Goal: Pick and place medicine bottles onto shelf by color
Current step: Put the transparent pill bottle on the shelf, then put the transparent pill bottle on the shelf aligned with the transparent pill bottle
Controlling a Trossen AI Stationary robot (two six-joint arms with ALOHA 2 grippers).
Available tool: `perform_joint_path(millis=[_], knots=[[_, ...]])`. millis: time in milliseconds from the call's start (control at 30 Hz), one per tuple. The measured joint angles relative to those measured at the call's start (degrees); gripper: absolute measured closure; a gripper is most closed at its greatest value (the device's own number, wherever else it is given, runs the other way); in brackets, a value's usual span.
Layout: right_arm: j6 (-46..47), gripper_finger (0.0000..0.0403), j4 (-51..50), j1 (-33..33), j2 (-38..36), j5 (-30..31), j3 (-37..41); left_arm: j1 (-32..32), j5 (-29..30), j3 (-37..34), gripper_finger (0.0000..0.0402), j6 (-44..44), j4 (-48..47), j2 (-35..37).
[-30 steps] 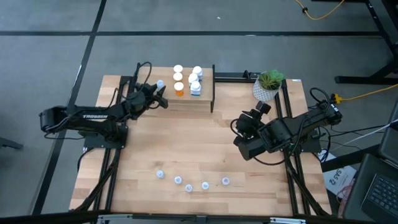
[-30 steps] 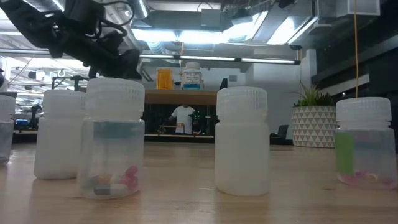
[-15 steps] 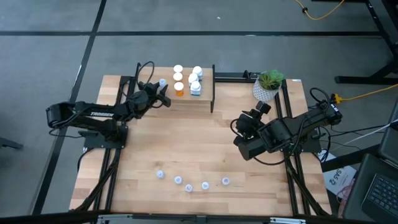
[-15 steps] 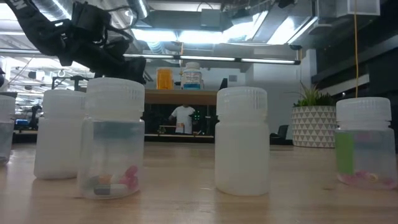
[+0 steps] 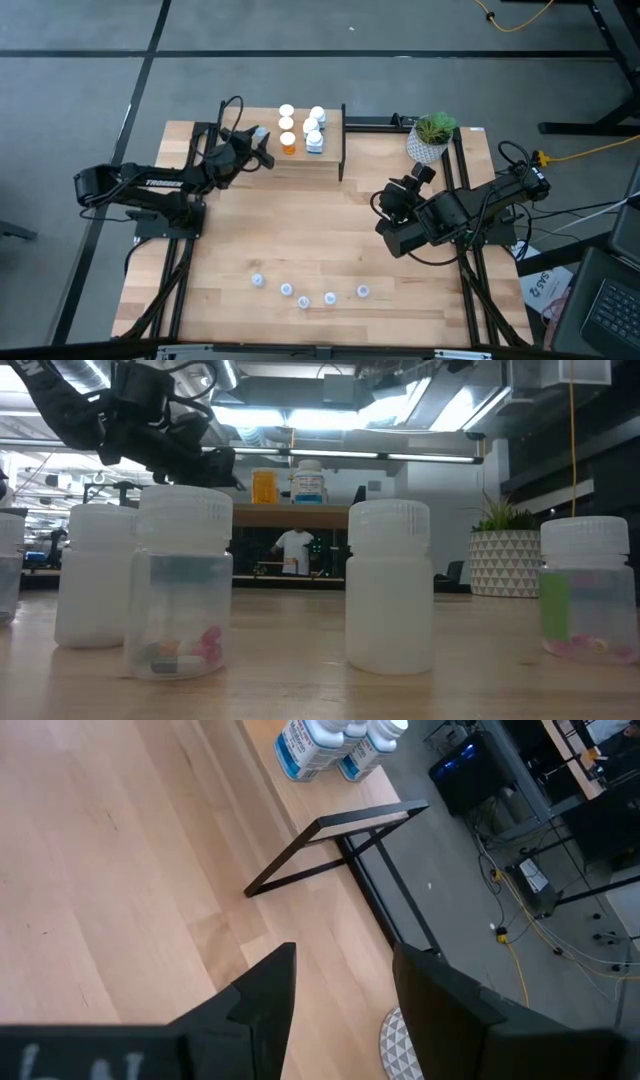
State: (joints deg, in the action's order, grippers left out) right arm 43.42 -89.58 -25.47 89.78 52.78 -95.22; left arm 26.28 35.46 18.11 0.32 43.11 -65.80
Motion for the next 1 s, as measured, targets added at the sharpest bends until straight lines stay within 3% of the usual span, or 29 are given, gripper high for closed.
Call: perform_joint_path(millis=[200,433,567,700,867,1000], knots=[[0.1,0.0231,0.0,0.0,0.0,-0.4,0.0,0.0,0.0,0.0,0.0211,-0.1,0.9,0.0],[0.1,0.0231,0.1,0.0,0.0,-1.8,0.0,-0.1,-1.4,0.2,0.0210,4.1,11.1,0.2],[0.1,0.0231,0.5,0.0,0.0,-2.5,0.0,-2.0,-1.6,1.7,0.0210,4.8,11.4,2.0],[0.2,0.0231,0.6,0.0,0.0,-3.4,0.0,-8.8,-4.5,2.1,0.0213,4.8,8.1,6.2],[1.4,0.0231,0.5,0.0,0.0,-5.5,0.0,-21.8,-6.6,2.1,0.0218,3.5,-5.1,14.3],[1.5,0.0231,0.5,0.0,0.0,-7.5,0.0,-33.6,-6.7,2.1,0.0218,-2.9,-17.0,21.0]])
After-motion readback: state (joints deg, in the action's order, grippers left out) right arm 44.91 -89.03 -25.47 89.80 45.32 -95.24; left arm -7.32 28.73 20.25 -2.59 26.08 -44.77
